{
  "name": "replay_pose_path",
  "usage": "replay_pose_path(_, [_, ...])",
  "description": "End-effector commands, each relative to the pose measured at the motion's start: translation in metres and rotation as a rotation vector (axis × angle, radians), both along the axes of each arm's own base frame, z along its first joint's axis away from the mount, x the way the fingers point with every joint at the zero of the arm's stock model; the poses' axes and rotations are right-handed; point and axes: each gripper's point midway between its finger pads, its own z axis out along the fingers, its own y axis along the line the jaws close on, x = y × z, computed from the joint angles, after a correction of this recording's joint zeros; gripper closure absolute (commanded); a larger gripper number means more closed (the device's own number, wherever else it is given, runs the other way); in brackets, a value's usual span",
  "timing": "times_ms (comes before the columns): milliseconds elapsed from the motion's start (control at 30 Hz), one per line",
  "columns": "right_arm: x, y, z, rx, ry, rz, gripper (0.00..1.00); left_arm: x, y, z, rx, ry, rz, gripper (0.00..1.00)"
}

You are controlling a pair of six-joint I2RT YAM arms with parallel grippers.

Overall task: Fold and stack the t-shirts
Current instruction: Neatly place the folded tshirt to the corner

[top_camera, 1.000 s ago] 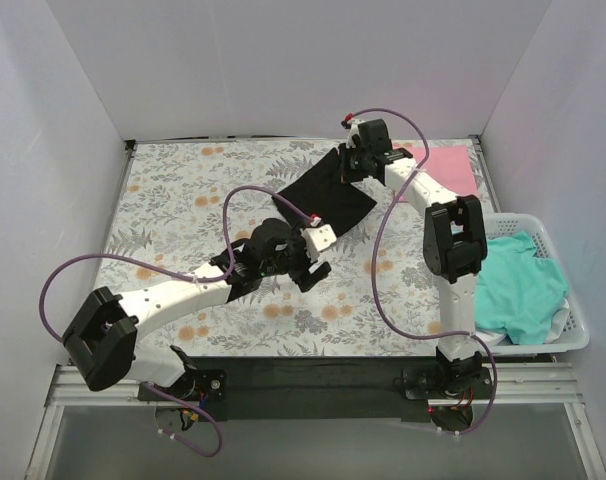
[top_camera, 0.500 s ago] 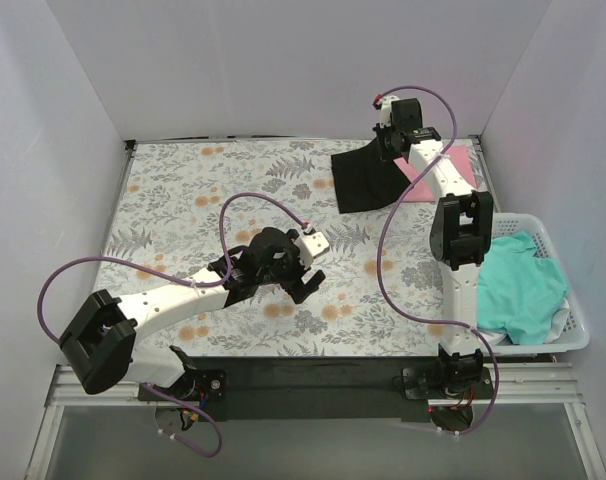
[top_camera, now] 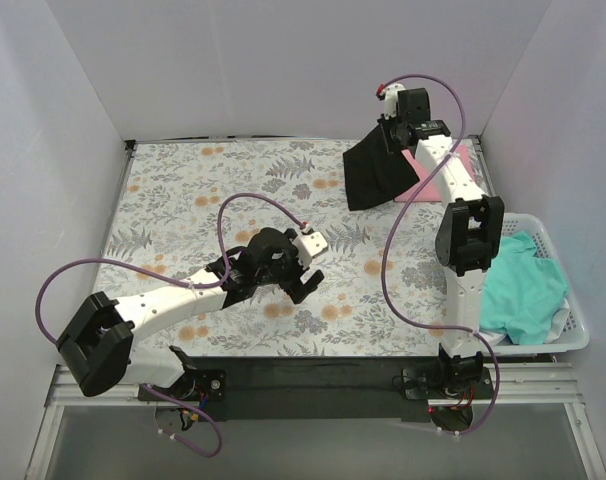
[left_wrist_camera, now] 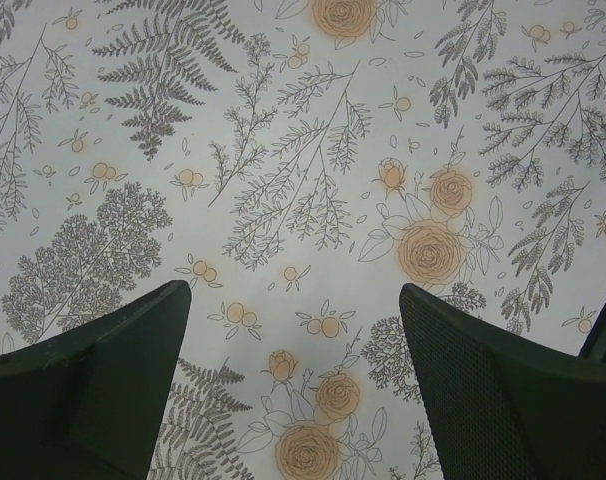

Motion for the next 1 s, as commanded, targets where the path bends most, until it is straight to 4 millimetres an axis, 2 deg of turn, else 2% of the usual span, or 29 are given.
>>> replay_pose_path(0, [-0.001,-0.007,0.066,-0.018,-0.129,-0.013,0.99,0.002,0.004,0.016,-0.033,-0.041,0.014,0.14])
replay_pose_path(333, [-0.007,-0.023,0.088,-0.047,-0.16,-0.032,0.99,0.002,0.004,0.017,-0.03,-0.051,0.008,0.14])
replay_pose_path(633, [-0.013,-0.023,0.112,-0.033,-0.2,-0.028,0.99,0.003,0.004,0.019,-0.029,-0.063,0.008,0.14])
replay_pose_path(967, [-0.013,-0.028,0.123,-0.041,-0.222,-0.033,0.99,0.004,0.004,0.02,-0.029,-0.067,0.009,0.14])
